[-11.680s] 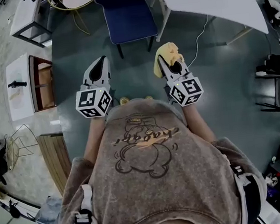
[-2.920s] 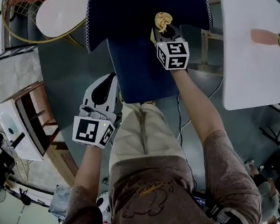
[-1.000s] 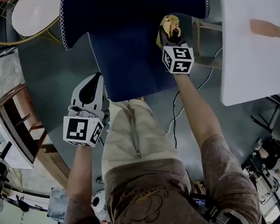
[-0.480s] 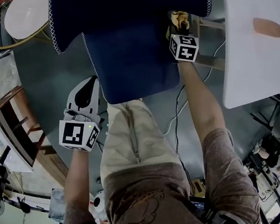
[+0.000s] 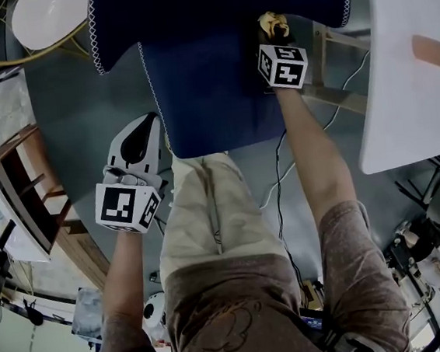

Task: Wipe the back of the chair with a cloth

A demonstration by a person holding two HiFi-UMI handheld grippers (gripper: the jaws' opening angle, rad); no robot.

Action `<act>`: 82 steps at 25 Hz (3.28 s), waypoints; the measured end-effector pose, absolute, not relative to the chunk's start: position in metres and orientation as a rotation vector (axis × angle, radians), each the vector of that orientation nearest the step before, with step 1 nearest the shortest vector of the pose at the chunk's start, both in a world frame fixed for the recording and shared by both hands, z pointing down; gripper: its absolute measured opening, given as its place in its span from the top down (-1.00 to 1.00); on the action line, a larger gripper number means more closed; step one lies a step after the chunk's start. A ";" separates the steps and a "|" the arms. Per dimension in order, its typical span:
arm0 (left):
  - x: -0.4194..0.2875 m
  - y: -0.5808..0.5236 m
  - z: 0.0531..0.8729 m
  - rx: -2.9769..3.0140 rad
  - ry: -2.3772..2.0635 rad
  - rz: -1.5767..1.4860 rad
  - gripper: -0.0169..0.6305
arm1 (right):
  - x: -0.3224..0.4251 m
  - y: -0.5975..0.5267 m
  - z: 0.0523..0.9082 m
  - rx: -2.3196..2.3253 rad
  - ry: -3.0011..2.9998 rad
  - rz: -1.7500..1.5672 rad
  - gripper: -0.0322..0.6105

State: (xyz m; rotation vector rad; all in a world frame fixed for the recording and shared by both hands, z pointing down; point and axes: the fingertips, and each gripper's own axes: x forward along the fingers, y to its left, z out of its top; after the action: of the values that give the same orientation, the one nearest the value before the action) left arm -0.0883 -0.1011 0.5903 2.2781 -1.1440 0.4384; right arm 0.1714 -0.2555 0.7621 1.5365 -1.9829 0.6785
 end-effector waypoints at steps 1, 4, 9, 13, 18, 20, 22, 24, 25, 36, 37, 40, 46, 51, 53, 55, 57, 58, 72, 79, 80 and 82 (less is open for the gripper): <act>-0.089 -0.101 0.591 2.271 -1.151 0.436 0.92 | 0.165 -0.255 0.763 1.534 -1.990 0.692 0.68; -0.093 -0.100 0.592 2.259 -1.166 0.429 0.92 | 0.139 -0.248 0.767 1.479 -2.025 0.721 0.68; -0.101 -0.100 0.596 2.238 -1.184 0.417 0.92 | 0.079 -0.240 0.770 1.342 -2.119 0.725 0.68; -0.102 -0.100 0.596 2.234 -1.186 0.403 0.92 | 0.030 -0.236 0.766 1.220 -2.202 0.728 0.68; -0.106 -0.103 0.598 2.218 -1.196 0.391 0.92 | -0.014 -0.235 0.765 1.115 -2.250 0.760 0.68; -0.109 -0.104 0.596 2.221 -1.196 0.388 0.92 | -0.029 -0.233 0.764 1.084 -2.264 0.768 0.68; -0.113 -0.102 0.597 2.217 -1.201 0.386 0.92 | -0.045 -0.228 0.762 1.040 -2.290 0.768 0.68; -0.118 -0.100 0.599 2.206 -1.210 0.383 0.92 | -0.063 -0.223 0.761 0.987 -2.316 0.752 0.68; -0.120 -0.099 0.599 2.202 -1.214 0.381 0.92 | -0.071 -0.221 0.759 0.965 -2.327 0.747 0.68; -0.133 -0.099 0.602 2.186 -1.230 0.352 0.92 | -0.133 -0.194 0.738 0.732 -2.436 0.670 0.68; -0.132 -0.098 0.602 2.187 -1.231 0.349 0.92 | -0.132 -0.192 0.736 0.728 -2.441 0.666 0.68; -0.131 -0.096 0.599 2.186 -1.236 0.340 0.92 | -0.125 -0.190 0.727 0.753 -2.450 0.660 0.68; -0.125 -0.094 0.585 2.197 -1.244 0.321 0.92 | -0.085 -0.192 0.705 0.870 -2.430 0.641 0.68; -0.114 -0.088 0.563 2.201 -1.235 0.301 0.92 | -0.042 -0.189 0.664 0.982 -2.425 0.604 0.68; -0.109 -0.085 0.552 2.197 -1.230 0.292 0.92 | -0.023 -0.186 0.646 1.020 -2.416 0.595 0.68; -0.103 -0.082 0.536 2.201 -1.221 0.283 0.92 | -0.005 -0.185 0.626 1.062 -2.404 0.589 0.68; -0.095 -0.079 0.515 2.210 -1.209 0.263 0.92 | 0.012 -0.182 0.604 1.098 -2.392 0.580 0.68; -0.092 -0.078 0.503 2.217 -1.204 0.250 0.92 | 0.018 -0.180 0.592 1.112 -2.388 0.574 0.68; -0.075 -0.074 0.350 2.390 -1.160 0.147 0.92 | 0.045 -0.165 0.420 1.257 -2.496 0.477 0.68; -0.075 -0.057 0.293 2.434 -1.199 0.076 0.92 | 0.061 -0.136 0.346 1.253 -2.545 0.394 0.68; -0.076 -0.055 0.288 2.442 -1.207 0.069 0.92 | 0.064 -0.132 0.338 1.257 -2.556 0.383 0.68; -0.078 -0.051 0.280 2.460 -1.219 0.066 0.92 | 0.067 -0.125 0.321 1.278 -2.585 0.367 0.68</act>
State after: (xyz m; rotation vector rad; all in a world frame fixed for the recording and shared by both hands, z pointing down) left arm -0.0777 -0.0509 0.2801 2.4602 -1.2187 0.0657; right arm 0.0670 -0.1253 0.3213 1.2778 -2.5846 0.3674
